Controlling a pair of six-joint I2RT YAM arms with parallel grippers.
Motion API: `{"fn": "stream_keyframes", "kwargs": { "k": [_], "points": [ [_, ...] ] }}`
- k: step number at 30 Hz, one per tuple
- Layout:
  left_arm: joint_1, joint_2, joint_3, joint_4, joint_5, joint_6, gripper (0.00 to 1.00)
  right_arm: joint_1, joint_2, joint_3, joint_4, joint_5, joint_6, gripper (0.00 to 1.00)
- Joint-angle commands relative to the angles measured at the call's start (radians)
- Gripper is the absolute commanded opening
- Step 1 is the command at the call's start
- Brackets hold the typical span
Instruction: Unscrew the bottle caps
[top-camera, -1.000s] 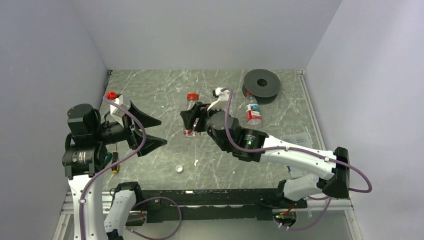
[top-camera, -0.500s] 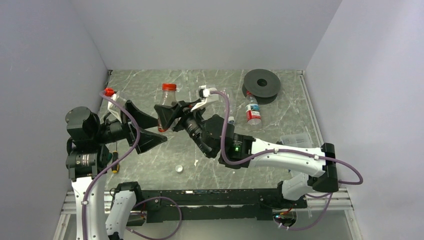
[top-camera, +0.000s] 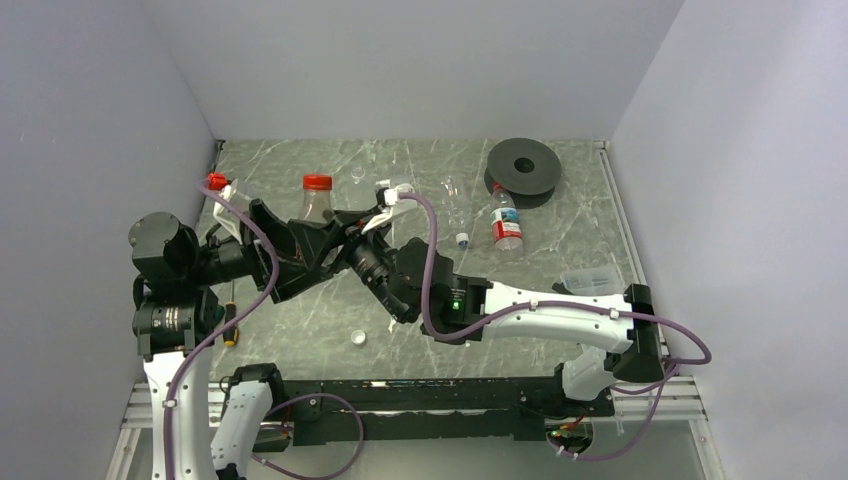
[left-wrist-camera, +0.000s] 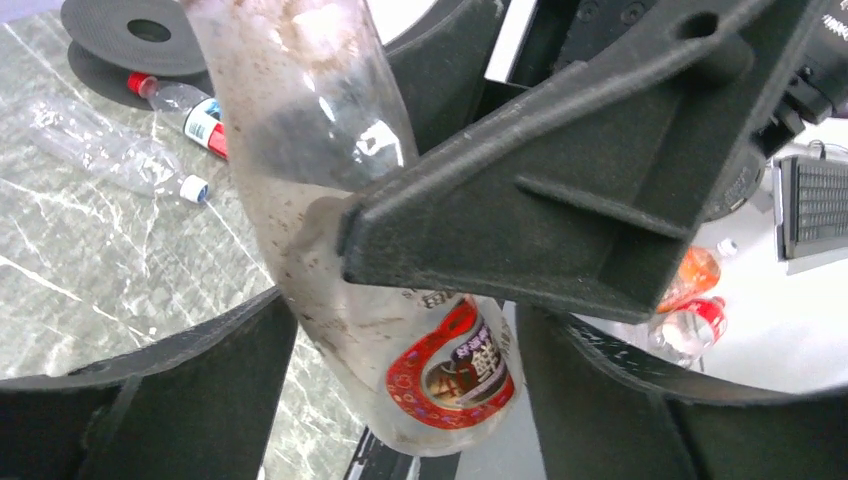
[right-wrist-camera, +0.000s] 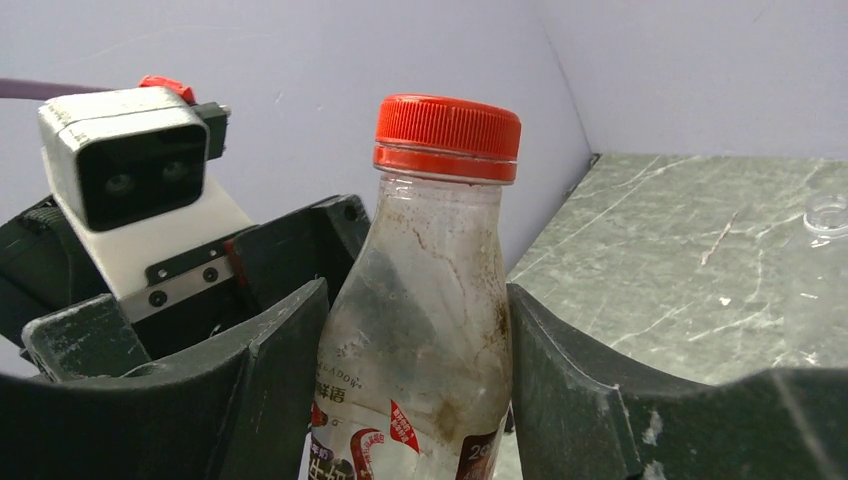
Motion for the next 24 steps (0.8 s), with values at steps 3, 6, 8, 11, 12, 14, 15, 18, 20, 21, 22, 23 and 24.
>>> {"fn": "stream_keyframes", "kwargs": {
  "k": [3, 6, 8, 11, 12, 14, 15, 18, 20, 21, 22, 23, 24],
  "points": [
    [-0.001, 0.020, -0.004, 0.031, 0.042, 0.045, 0.45, 0.005, -0.013, 0.034, 0.087, -0.084, -0.023, 0.45],
    [-0.001, 0.022, 0.020, -0.028, 0.047, 0.117, 0.34, -0.001, -0.024, 0.044, 0.066, -0.142, -0.042, 0.56],
    [-0.002, 0.025, 0.040, -0.066, 0.051, 0.165, 0.34, -0.014, -0.041, 0.052, 0.027, -0.164, -0.035, 0.63],
    [-0.001, 0.028, 0.057, -0.104, 0.054, 0.209, 0.33, -0.072, -0.085, 0.047, -0.040, -0.242, 0.017, 0.72],
    [-0.002, 0.027, 0.058, -0.112, 0.055, 0.226, 0.33, -0.105, -0.100, 0.052, -0.071, -0.288, 0.044, 0.76],
    [-0.001, 0.027, 0.062, -0.132, 0.060, 0.262, 0.32, -0.172, -0.119, 0.093, -0.158, -0.397, 0.102, 0.82],
    [-0.002, 0.028, 0.067, -0.148, 0.060, 0.288, 0.31, -0.198, -0.123, 0.118, -0.197, -0.445, 0.108, 0.85],
    [-0.002, 0.033, 0.088, -0.221, 0.062, 0.371, 0.29, -0.232, -0.108, 0.232, -0.358, -0.491, 0.087, 0.87],
    [-0.002, 0.036, 0.094, -0.232, 0.059, 0.389, 0.28, -0.233, -0.090, 0.292, -0.449, -0.497, 0.067, 0.86],
    [-0.001, 0.039, 0.095, -0.230, 0.061, 0.392, 0.28, -0.234, -0.081, 0.314, -0.475, -0.502, 0.059, 0.84],
    [-0.002, 0.038, 0.095, -0.223, 0.063, 0.389, 0.27, -0.234, -0.074, 0.333, -0.496, -0.505, 0.055, 0.83],
    [-0.001, 0.037, 0.092, -0.212, 0.062, 0.381, 0.27, -0.234, -0.066, 0.347, -0.513, -0.509, 0.055, 0.82],
    [-0.002, 0.034, 0.089, -0.200, 0.061, 0.372, 0.26, -0.234, -0.062, 0.357, -0.526, -0.516, 0.052, 0.81]
  ]
}}
